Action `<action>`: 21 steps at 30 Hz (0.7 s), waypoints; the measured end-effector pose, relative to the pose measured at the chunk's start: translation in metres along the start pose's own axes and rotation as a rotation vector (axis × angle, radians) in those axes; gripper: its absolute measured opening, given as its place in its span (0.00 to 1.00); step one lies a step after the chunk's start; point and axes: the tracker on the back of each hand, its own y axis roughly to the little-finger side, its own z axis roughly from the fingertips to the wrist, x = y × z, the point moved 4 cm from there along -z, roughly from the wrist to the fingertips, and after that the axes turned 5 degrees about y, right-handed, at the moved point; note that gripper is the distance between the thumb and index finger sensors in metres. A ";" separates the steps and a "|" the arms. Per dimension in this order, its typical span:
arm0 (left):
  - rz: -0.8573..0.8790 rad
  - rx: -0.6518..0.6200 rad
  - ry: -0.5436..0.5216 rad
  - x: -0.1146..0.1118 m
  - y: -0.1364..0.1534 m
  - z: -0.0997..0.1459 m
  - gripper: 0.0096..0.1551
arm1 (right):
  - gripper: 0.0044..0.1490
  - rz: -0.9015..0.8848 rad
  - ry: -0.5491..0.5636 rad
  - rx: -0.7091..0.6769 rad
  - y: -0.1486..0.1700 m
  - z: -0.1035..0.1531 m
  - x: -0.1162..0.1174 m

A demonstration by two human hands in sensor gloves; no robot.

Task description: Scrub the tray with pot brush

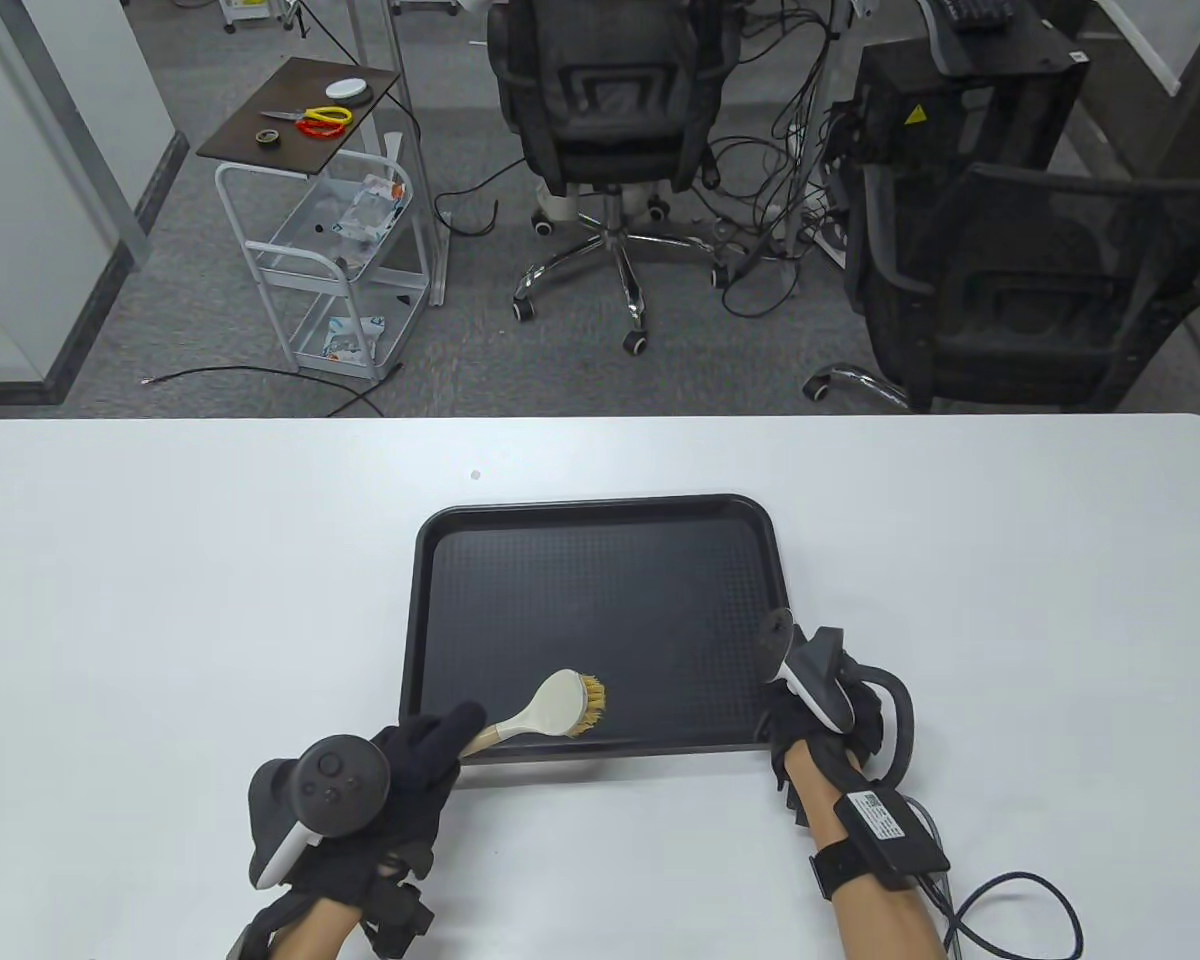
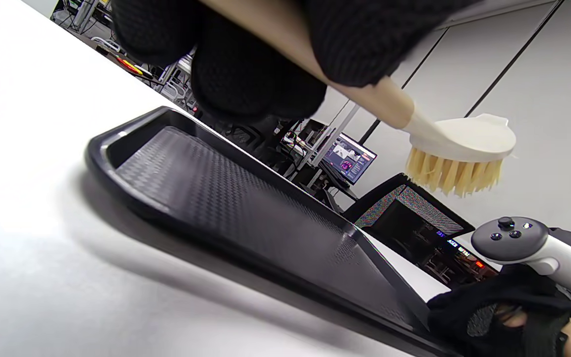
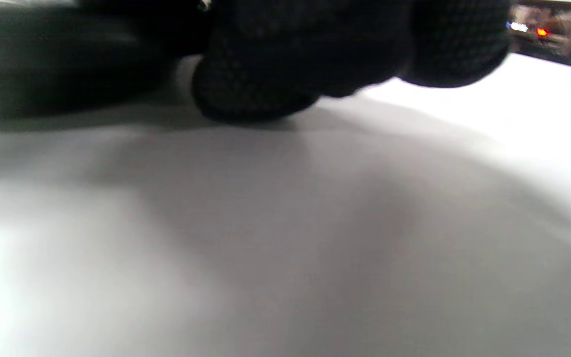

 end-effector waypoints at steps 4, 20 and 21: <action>0.003 0.008 0.003 0.000 0.001 0.000 0.32 | 0.37 0.004 -0.007 0.039 -0.002 -0.009 -0.003; 0.005 0.014 0.006 0.001 0.002 0.000 0.32 | 0.42 -0.203 0.093 -0.088 0.021 0.019 -0.044; 0.005 0.013 0.005 0.000 0.002 0.000 0.32 | 0.43 -0.232 0.110 -0.120 0.022 0.026 -0.052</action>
